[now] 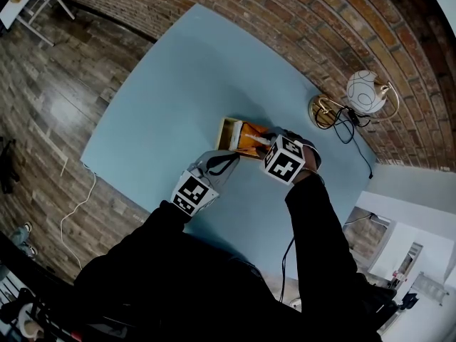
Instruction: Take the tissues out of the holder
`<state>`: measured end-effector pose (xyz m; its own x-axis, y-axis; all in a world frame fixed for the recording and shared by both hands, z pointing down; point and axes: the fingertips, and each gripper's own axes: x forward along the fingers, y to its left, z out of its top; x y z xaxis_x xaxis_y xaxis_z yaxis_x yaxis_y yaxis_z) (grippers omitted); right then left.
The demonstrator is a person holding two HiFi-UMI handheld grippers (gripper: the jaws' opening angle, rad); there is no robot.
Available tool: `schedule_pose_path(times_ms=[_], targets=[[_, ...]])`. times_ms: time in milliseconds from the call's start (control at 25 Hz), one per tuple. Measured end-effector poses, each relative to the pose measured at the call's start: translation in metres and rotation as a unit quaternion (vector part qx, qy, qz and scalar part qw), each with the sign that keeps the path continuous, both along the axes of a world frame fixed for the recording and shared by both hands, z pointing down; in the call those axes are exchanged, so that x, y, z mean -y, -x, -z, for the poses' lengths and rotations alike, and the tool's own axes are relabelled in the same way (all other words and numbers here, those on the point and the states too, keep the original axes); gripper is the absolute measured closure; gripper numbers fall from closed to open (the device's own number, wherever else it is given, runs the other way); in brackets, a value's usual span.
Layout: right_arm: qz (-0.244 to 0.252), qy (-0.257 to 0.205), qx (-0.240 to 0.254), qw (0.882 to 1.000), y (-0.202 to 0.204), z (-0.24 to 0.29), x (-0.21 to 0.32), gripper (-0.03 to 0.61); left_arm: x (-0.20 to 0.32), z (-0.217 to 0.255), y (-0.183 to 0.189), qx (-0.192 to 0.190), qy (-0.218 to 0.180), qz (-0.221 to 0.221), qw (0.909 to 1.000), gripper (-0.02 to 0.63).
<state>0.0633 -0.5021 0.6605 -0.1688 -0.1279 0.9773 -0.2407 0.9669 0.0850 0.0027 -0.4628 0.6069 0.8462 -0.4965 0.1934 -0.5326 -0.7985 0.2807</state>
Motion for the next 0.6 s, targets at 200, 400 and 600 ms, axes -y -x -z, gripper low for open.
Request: schedule_pose_path(times_ms=[200,400,600], targets=[[0.004,-0.007,-0.005,1.0,-0.003,0.012,-0.006,0.44,-0.006,0.009,0.001,0.003,-0.01,0.003,0.9999,0.604],[0.004,-0.015,-0.007,1.0,-0.006,0.021,-0.013,0.44,-0.015,0.017,-0.001,0.005,-0.018,0.002,0.9998,0.604],[0.001,-0.02,-0.011,1.0,-0.009,0.027,-0.025,0.44,-0.026,0.023,-0.004,0.004,-0.023,-0.003,0.9997,0.604]])
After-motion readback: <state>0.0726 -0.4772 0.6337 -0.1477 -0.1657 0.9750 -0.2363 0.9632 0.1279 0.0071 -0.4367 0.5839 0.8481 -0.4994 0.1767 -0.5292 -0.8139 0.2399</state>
